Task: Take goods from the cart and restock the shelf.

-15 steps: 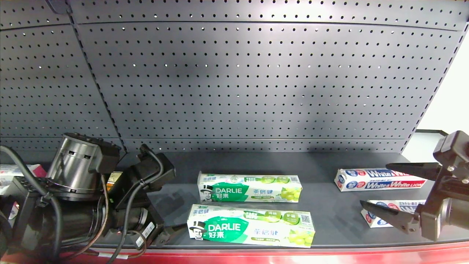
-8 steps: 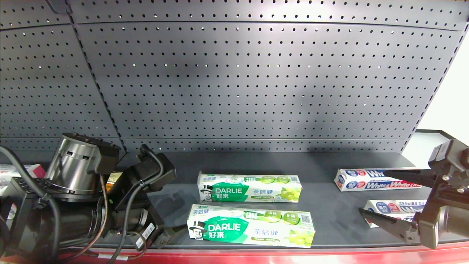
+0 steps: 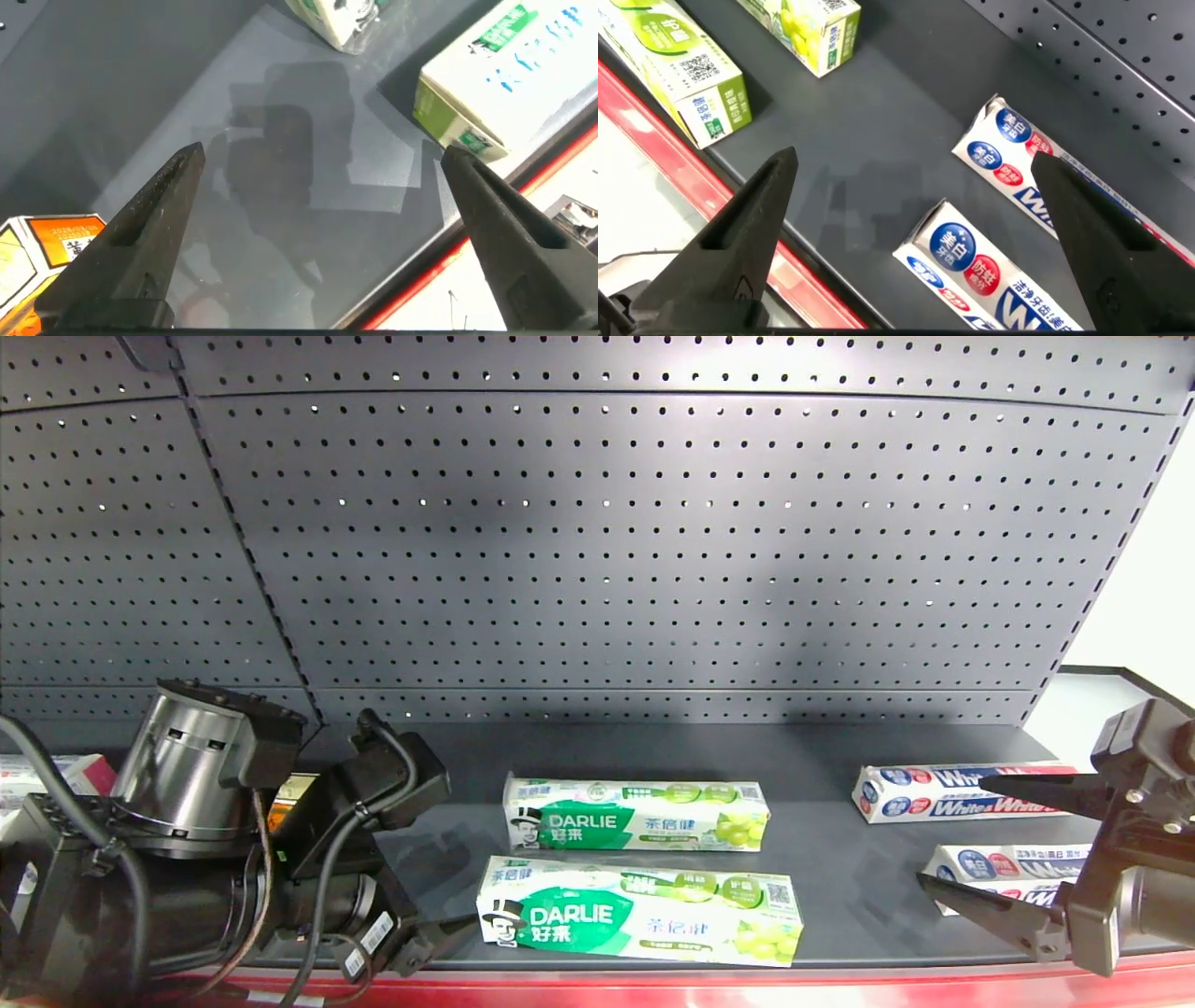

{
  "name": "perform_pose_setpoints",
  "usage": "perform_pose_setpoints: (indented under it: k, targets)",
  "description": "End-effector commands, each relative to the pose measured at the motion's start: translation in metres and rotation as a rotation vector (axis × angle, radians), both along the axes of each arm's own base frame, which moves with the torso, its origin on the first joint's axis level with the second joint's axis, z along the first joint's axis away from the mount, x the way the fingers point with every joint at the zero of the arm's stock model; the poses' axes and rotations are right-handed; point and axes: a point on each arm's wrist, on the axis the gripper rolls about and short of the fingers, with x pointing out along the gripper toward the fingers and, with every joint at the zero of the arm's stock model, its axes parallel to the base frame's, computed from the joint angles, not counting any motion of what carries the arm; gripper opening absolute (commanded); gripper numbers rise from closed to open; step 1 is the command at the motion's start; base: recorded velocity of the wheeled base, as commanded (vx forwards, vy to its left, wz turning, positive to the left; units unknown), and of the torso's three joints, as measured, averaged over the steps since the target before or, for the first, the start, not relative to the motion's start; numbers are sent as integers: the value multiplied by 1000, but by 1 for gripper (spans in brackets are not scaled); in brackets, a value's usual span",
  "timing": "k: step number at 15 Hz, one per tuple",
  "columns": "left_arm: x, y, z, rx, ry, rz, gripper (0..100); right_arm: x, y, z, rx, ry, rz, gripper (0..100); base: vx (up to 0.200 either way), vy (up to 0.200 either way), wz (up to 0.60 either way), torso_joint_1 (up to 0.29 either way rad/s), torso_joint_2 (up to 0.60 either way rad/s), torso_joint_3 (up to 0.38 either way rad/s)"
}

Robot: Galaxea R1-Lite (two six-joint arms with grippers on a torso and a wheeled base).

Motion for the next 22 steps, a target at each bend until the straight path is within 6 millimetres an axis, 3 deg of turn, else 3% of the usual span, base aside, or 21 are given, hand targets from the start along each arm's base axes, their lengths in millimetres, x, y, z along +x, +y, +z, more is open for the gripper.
perform_pose_setpoints:
  k: [1, 22]
  targets:
    - [-3, 2, -1, 1, 3, 1, 100, -1, 0, -1, -1, 1, 0, 100, 0, 0, 0, 0, 0, 0]
    - [-3, 1, 0, -2, -1, 0, 100, 0, -2, -4, -4, 16, -11, 100, 0, 0, 0, 0, 0, 0]
